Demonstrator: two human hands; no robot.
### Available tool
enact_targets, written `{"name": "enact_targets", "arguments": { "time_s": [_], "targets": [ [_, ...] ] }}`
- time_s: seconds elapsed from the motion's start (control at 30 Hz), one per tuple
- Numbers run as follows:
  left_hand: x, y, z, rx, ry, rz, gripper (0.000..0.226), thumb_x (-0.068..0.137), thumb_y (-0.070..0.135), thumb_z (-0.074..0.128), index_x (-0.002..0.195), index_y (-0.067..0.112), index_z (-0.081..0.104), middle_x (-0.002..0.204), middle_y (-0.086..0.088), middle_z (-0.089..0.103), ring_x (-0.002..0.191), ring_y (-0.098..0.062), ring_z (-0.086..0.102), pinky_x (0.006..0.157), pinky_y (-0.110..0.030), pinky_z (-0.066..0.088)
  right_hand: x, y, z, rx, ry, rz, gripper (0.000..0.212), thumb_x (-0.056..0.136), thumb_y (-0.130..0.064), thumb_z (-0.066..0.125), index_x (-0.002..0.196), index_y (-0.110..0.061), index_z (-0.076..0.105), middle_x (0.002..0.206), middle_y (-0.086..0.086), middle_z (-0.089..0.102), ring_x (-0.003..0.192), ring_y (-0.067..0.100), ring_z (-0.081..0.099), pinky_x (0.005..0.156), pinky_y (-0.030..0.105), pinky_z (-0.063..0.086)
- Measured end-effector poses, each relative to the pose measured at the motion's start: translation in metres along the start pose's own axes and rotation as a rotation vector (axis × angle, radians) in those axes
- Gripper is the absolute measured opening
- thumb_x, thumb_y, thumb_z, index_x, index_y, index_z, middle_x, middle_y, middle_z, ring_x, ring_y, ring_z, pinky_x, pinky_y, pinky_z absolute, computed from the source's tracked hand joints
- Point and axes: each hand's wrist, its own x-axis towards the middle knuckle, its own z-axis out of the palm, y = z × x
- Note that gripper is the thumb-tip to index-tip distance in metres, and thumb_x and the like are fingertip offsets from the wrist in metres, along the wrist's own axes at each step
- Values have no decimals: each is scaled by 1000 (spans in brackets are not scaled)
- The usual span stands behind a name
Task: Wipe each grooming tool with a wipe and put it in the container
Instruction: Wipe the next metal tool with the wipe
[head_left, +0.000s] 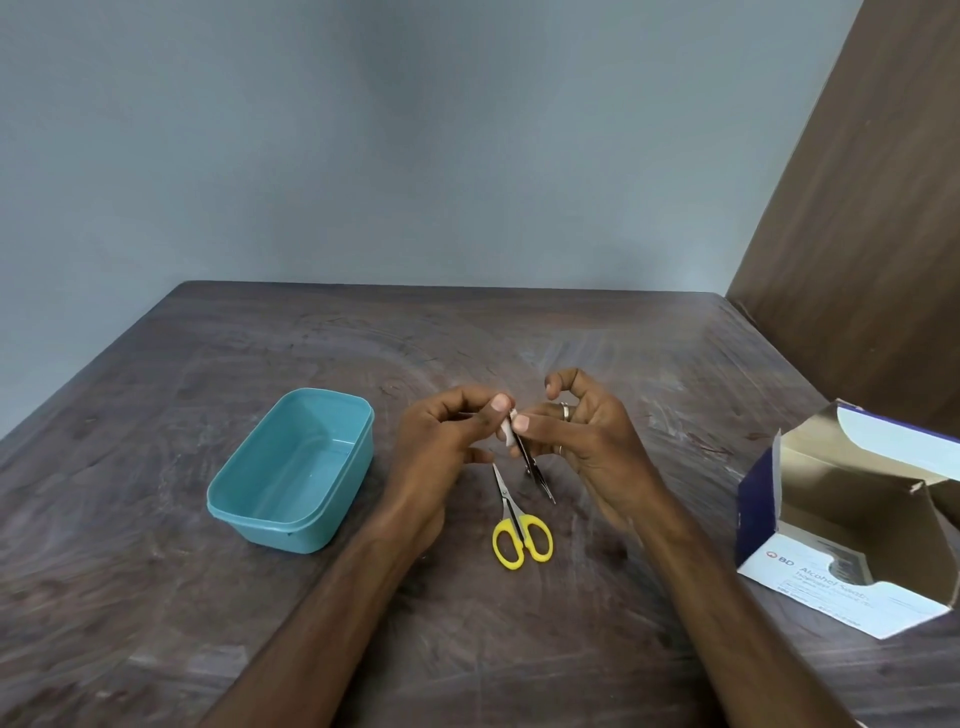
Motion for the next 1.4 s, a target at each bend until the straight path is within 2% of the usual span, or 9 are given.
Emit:
{"name": "enact_targets", "arguments": {
  "time_s": [0.27,0.47,0.7,0.77,0.9,1.07,1.3,1.4],
  "targets": [
    [2,1,0,-45,119,69,9,88,19,71,89,11,75,82,0,73,83,-15,67,71,-35,56,0,2,-1,-17,-27,37,42,72,-3,77,99,-11,47,88,25,75,70,32,69,72,43,54],
    [7,2,-7,-122,221,105,8,91,15,66,95,13,73,94,-12,74,89,-23,67,66,-33,55,2,6,-3,-22,-39,58,44,69,0,80,98,-10,47,80,23,74,67,34,66,65,34,58],
    [7,3,-7,-151,240,124,9,93,11,64,93,14,72,94,-14,75,89,-23,68,62,-29,55,3,5,-5,-20,16,61,45,65,-1,80,95,-9,48,72,18,73,81,43,64,63,31,59],
    [7,3,-7,-158,251,126,9,93,11,63,94,12,71,95,-15,74,88,-22,68,61,-28,56,4,6,-5,-25,26,57,41,69,4,79,94,-10,49,73,20,73,79,42,65,63,31,58],
    [7,0,-7,-160,260,134,9,92,12,64,97,11,72,98,-16,74,83,-17,67,59,-27,55,5,6,-7,-22,68,47,40,72,9,77,93,-9,49,75,22,72,61,31,65,59,30,57],
    [9,-3,-6,-110,250,175,9,92,11,65,91,17,72,89,-4,74,78,-12,66,58,-25,54,6,5,-11,16,182,47,39,75,9,76,95,-11,49,68,11,73,57,24,65,61,33,55],
    [6,-5,-3,158,206,235,8,90,20,68,88,25,74,85,3,77,78,-6,67,60,-28,52,8,3,-18,115,412,8,44,76,-2,80,99,-20,47,78,12,75,62,20,67,66,34,53],
    [3,-5,0,242,184,213,9,89,18,69,85,24,75,79,7,76,71,3,66,62,-23,49,7,2,-19,123,484,-27,44,78,-2,80,100,-21,46,77,9,77,64,18,69,69,35,52]
  ]
}}
